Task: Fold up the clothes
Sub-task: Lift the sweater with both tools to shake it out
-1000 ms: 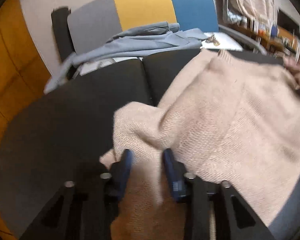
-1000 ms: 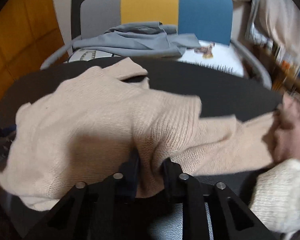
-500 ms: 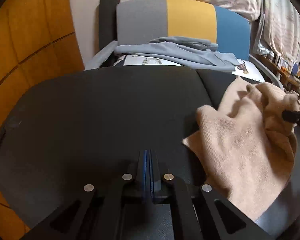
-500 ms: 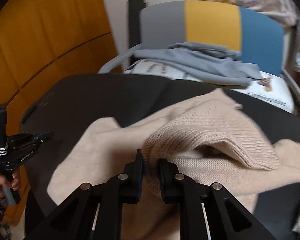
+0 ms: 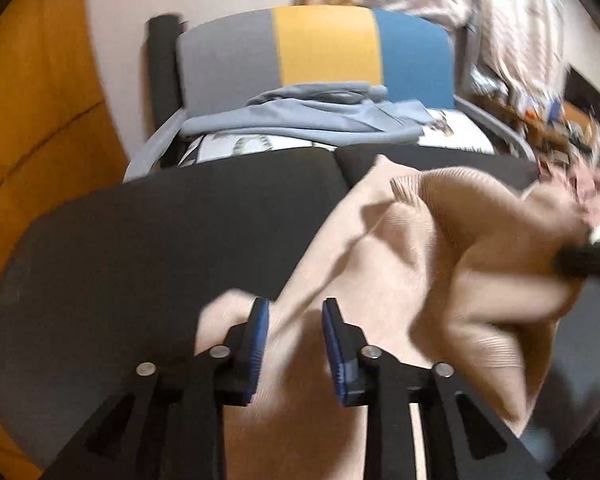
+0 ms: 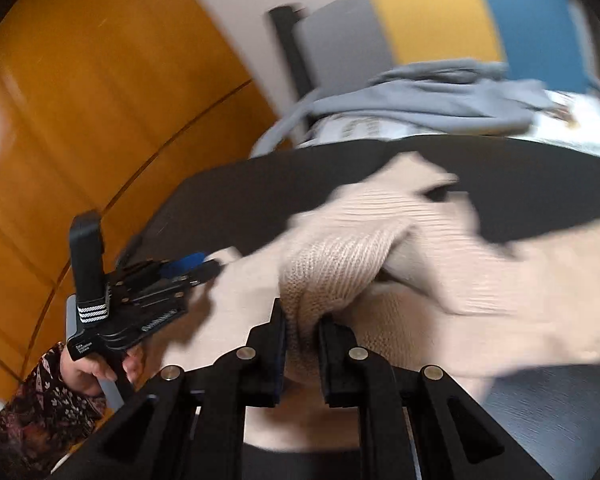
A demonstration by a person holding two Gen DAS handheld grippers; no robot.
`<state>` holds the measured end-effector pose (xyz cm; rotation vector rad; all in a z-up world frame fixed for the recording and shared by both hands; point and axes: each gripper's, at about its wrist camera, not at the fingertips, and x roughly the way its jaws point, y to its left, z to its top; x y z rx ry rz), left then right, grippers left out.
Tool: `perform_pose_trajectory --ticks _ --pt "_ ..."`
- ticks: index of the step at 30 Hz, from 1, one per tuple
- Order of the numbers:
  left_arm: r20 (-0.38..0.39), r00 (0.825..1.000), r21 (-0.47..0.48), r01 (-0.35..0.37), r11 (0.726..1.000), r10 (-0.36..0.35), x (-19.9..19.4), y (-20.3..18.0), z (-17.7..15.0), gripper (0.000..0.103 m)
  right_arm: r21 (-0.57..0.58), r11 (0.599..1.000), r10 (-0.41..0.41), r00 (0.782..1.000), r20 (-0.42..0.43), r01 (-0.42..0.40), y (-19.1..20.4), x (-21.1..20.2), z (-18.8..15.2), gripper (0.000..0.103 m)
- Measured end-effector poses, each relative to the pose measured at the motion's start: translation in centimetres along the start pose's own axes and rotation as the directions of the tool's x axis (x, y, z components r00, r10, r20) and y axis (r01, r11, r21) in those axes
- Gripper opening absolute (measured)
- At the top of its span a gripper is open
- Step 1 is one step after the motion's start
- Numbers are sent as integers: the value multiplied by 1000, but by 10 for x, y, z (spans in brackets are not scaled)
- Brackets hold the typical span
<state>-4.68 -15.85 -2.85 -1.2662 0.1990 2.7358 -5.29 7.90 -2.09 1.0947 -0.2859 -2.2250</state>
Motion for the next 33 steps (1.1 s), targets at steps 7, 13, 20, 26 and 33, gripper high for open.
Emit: perform_pose_trajectory --ticks 7,13,20,26,33 --pt "-39 998 152 57 987 -51 24 -32 39 30 171 978 -123 992 7 120 -79 -42 -16 14" --pt "-71 991 190 126 974 -115 32 -34 50 46 129 980 -147 989 -29 150 -78 -34 -31 14" --pt "-106 975 204 212 956 -194 37 -30 56 69 163 979 -119 992 -35 123 -88 -30 -33 14" --pt "-157 956 258 280 925 -246 45 -36 56 88 177 977 -114 992 -47 121 -93 -27 -36 15" --pt "-265 929 200 316 927 -259 74 -47 44 61 193 973 -118 991 -58 127 -94 -26 -39 17"
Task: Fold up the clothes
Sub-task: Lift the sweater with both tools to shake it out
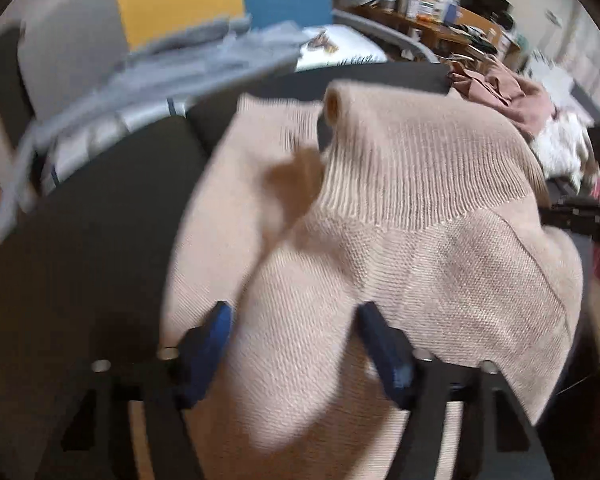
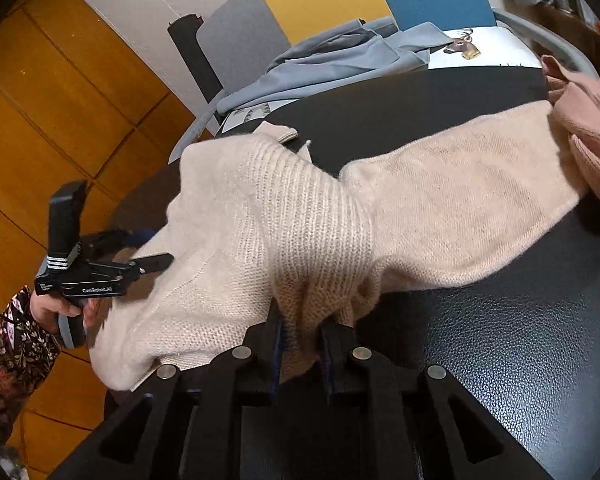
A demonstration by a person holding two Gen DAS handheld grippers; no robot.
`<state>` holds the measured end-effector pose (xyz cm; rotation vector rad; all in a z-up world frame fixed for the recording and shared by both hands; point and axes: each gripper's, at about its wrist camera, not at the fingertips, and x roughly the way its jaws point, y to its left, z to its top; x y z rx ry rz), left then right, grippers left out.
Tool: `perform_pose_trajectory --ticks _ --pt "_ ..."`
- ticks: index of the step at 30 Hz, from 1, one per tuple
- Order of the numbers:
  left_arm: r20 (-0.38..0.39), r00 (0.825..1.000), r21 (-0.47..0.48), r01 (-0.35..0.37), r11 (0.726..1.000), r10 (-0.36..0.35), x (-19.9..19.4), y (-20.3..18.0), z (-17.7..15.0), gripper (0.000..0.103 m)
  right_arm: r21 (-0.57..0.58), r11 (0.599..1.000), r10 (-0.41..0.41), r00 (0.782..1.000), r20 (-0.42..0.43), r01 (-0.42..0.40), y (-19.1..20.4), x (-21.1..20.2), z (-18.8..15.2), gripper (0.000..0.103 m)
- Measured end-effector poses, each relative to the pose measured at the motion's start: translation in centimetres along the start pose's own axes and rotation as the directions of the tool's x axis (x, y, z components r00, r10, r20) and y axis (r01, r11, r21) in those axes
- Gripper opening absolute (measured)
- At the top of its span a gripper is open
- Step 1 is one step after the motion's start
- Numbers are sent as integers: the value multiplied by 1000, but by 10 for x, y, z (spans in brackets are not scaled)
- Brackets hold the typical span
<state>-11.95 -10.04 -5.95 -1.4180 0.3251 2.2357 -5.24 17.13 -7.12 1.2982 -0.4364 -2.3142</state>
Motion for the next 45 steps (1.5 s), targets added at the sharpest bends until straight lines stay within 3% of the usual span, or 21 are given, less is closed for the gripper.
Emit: perform_pose_trajectory --ticks 1,2,3,6,9,13,21,31,34,37,45 --pt "9 1000 4 -11 1000 11 0 -3 -2 59 0 1000 -3 1000 -1 3 0 0 0 17" --pt "18 1000 8 -22 1000 22 0 -7 -4 49 -1 1000 -6 1000 -2 6 -1 1 -1 17" --pt "27 999 12 -34 999 33 0 -10 -6 29 -2 1000 -8 1000 -2 8 0 1 -1 17" --pt "55 996 24 -68 997 66 -1 -20 -12 19 -17 999 -29 1000 1 29 5 3 0 17" --pt "88 989 43 -125 991 121 -8 -29 -13 18 -44 997 -65 998 19 66 11 2 1 16" --pt "183 972 -13 -146 989 146 -40 -27 -10 17 -81 991 -101 991 88 108 23 -10 8 15" --pt "319 938 -75 -116 990 134 -101 -31 -1 17 -113 992 -31 981 191 53 57 -42 44 14" --pt "434 887 -120 -117 986 158 -167 -34 10 17 -240 969 37 928 371 57 126 -98 94 14" --pt "467 868 -133 -117 984 166 -187 -34 13 16 -226 973 50 916 397 45 133 -113 106 14" --pt "506 846 -143 -111 983 169 -210 -35 16 16 -229 973 88 905 416 11 144 -128 119 14" --pt "647 749 -119 -89 989 146 -286 -49 35 16 -365 931 212 843 495 -20 206 -190 138 14"
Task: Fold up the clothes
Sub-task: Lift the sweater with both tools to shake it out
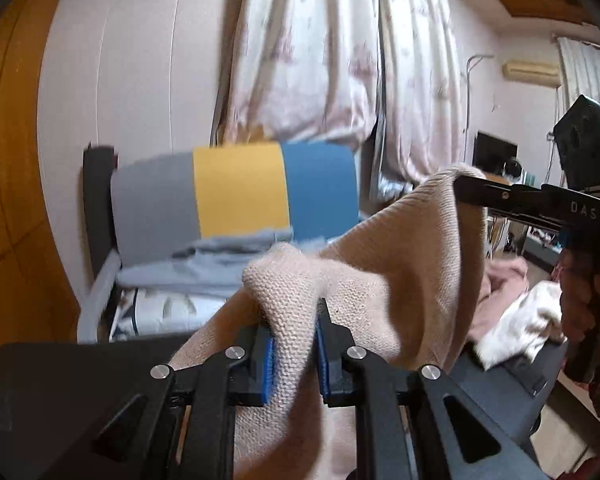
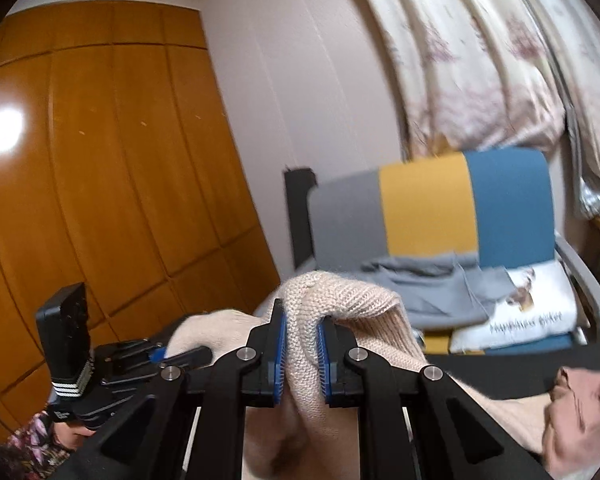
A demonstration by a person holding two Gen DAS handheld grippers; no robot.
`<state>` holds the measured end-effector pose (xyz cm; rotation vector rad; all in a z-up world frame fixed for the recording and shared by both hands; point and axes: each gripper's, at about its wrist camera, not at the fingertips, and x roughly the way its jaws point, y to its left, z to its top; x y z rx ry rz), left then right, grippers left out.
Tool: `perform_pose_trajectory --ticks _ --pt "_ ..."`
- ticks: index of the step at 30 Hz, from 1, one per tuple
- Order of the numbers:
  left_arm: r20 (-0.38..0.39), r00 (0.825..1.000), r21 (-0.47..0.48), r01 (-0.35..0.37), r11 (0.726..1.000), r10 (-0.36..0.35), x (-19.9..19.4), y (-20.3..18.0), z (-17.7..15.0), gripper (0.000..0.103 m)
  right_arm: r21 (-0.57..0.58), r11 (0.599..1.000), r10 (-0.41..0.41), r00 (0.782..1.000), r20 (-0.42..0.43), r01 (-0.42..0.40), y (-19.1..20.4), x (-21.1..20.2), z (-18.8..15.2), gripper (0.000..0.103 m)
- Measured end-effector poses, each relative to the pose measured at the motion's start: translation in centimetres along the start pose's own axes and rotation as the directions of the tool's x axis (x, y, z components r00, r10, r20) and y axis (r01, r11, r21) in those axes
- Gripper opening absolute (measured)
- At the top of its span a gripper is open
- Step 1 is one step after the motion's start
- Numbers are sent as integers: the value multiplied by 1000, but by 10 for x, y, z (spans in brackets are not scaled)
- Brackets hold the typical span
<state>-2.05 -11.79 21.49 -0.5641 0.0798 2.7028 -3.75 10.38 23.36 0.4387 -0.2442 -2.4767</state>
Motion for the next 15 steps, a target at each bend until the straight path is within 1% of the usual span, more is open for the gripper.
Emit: perform_pose_trajectory --ticks 3,6,8,12,15 --pt "63 997 -12 39 999 -38 -20 -4 23 16 -28 999 29 999 45 -28 13 -12 24 14" --pt "137 988 -8 71 997 -69 -43 -13 44 16 -51 995 89 993 74 -86 30 -23 49 14" --pt "182 978 -12 105 994 -101 -56 -18 58 16 -69 991 119 988 95 -113 41 -33 57 14" --pt "237 959 -29 169 985 -158 -75 -27 76 16 -106 981 178 975 133 -164 62 -52 73 14" --pt "272 936 -45 243 969 -222 -87 -33 84 16 -135 970 222 962 161 -202 79 -67 85 14"
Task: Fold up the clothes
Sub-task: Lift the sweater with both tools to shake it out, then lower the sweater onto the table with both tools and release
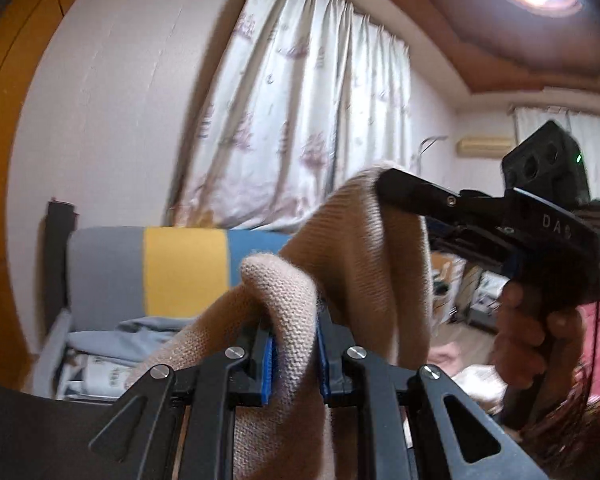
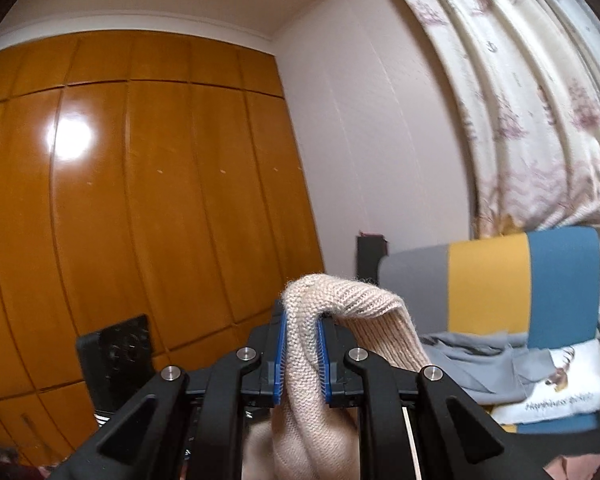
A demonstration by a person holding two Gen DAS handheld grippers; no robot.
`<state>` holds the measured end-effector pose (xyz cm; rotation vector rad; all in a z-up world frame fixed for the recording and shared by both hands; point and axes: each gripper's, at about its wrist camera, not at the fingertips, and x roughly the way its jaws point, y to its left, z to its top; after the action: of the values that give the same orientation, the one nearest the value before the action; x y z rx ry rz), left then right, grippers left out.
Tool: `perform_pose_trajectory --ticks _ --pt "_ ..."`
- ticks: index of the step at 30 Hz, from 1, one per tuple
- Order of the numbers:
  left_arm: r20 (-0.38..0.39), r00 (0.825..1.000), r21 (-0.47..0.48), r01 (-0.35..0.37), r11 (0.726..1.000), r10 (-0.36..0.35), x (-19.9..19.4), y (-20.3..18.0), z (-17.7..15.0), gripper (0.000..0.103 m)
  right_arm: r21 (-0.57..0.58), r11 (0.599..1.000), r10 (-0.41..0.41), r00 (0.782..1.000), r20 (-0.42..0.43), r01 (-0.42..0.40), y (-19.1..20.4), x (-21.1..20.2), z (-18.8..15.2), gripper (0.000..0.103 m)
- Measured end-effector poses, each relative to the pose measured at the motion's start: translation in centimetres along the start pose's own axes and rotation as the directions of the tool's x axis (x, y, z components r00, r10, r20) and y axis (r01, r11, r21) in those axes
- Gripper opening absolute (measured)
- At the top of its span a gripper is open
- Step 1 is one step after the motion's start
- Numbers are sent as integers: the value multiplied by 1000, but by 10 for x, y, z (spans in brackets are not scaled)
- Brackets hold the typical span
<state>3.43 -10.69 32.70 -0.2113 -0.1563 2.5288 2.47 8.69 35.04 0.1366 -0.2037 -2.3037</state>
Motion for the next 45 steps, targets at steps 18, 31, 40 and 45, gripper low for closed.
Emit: perform_pose_trajectory --ticks 18,31,40,45 --pt "-71 995 -244 49 968 -69 37 15 -102 11 208 974 -48 975 -216 94 -65 26 -112 14" --pt "-585 789 -116 -313 943 190 145 91 -321 11 197 823 -248 650 -718 532 -231 107 -363 14" --pt "-544 772 -50 -419 907 327 131 143 -306 56 398 716 -192 710 -677 573 -267 54 -378 74" --pt "-644 733 -119 -381 917 221 136 173 -318 76 343 771 -207 720 -663 537 -251 58 -368 82"
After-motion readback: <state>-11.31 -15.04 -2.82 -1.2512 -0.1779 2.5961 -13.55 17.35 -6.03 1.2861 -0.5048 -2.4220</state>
